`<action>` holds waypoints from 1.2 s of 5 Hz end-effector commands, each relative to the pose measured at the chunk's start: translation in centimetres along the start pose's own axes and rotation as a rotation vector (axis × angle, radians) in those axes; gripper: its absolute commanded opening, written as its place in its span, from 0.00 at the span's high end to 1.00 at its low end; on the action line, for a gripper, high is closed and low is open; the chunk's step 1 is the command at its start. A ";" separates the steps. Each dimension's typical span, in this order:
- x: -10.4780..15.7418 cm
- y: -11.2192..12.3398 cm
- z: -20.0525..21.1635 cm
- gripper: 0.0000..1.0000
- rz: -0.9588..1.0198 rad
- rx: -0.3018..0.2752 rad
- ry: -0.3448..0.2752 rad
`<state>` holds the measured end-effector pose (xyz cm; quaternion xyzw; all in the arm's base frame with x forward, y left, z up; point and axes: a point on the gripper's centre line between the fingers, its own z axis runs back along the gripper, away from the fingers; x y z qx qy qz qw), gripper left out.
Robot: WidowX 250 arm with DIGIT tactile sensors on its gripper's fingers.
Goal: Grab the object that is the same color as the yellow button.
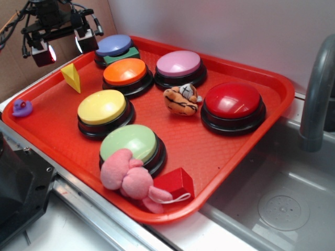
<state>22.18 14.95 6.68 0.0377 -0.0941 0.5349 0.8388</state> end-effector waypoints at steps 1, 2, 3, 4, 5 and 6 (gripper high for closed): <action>0.2 1.4 -1.7 0.00 0.036 -0.011 -0.030; 0.2 1.4 -2.7 0.00 0.042 -0.012 -0.015; 0.6 1.5 -3.8 0.00 0.060 0.026 -0.012; 0.4 1.5 -4.4 0.00 0.077 0.029 -0.012; 0.4 1.4 -4.4 1.00 0.070 0.003 -0.020; 0.4 1.5 -4.1 1.00 0.065 -0.009 -0.027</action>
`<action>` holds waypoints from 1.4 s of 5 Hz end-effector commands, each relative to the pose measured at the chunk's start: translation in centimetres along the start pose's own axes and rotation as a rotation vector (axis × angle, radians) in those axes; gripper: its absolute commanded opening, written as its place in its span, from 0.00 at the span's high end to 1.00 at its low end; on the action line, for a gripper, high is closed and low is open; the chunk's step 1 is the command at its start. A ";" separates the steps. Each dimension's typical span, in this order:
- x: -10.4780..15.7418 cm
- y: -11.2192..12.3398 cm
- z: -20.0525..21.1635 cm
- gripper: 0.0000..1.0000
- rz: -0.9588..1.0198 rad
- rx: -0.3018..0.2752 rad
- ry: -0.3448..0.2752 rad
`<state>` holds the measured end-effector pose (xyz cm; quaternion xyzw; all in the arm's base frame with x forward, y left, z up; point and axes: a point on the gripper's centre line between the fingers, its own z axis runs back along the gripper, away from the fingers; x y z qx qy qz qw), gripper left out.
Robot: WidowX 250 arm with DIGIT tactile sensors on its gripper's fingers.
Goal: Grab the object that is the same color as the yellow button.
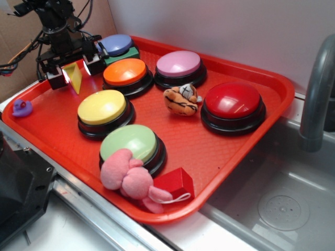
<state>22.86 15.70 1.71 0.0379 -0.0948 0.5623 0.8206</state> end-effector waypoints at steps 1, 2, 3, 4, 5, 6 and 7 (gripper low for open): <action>0.5 1.0 2.3 1.00 -0.031 -0.023 -0.058; -0.1 -0.5 4.8 1.00 -0.147 -0.053 -0.023; -2.2 -2.8 8.5 1.00 -0.324 -0.099 -0.040; -4.5 -4.5 11.6 1.00 -0.502 -0.169 0.042; -6.2 -5.3 13.3 1.00 -0.630 -0.204 0.083; -8.3 -6.0 14.5 1.00 -0.748 -0.244 0.082; -9.9 -6.3 14.9 1.00 -0.815 -0.276 0.098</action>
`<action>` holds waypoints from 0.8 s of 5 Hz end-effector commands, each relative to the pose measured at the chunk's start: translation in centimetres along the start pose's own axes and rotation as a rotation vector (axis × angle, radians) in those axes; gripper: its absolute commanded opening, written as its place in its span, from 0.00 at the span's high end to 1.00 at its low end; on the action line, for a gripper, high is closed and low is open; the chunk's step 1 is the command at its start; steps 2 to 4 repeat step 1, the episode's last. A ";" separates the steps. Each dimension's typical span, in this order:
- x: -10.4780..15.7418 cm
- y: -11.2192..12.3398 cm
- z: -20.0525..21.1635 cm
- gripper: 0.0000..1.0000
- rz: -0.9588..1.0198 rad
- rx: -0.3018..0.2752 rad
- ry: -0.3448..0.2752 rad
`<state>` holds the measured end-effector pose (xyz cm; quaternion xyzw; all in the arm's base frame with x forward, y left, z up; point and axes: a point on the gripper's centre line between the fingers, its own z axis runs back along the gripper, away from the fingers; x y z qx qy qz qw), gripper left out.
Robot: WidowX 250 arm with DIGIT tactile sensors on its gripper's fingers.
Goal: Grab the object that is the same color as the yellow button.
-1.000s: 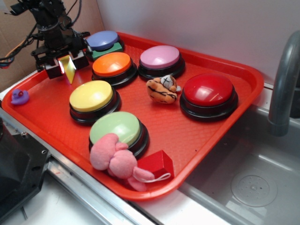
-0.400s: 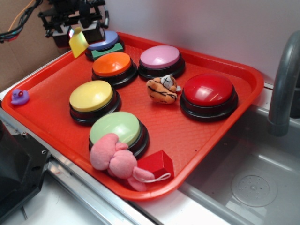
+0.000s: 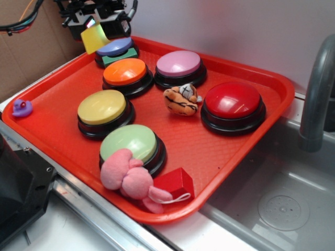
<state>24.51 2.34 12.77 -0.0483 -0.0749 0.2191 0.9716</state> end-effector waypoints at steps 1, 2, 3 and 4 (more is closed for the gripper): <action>-1.7 -1.1 1.1 1.00 -0.111 -0.042 -0.063; -1.7 -1.1 1.1 1.00 -0.111 -0.042 -0.063; -1.7 -1.1 1.1 1.00 -0.111 -0.042 -0.063; -1.7 -1.1 1.1 1.00 -0.111 -0.042 -0.063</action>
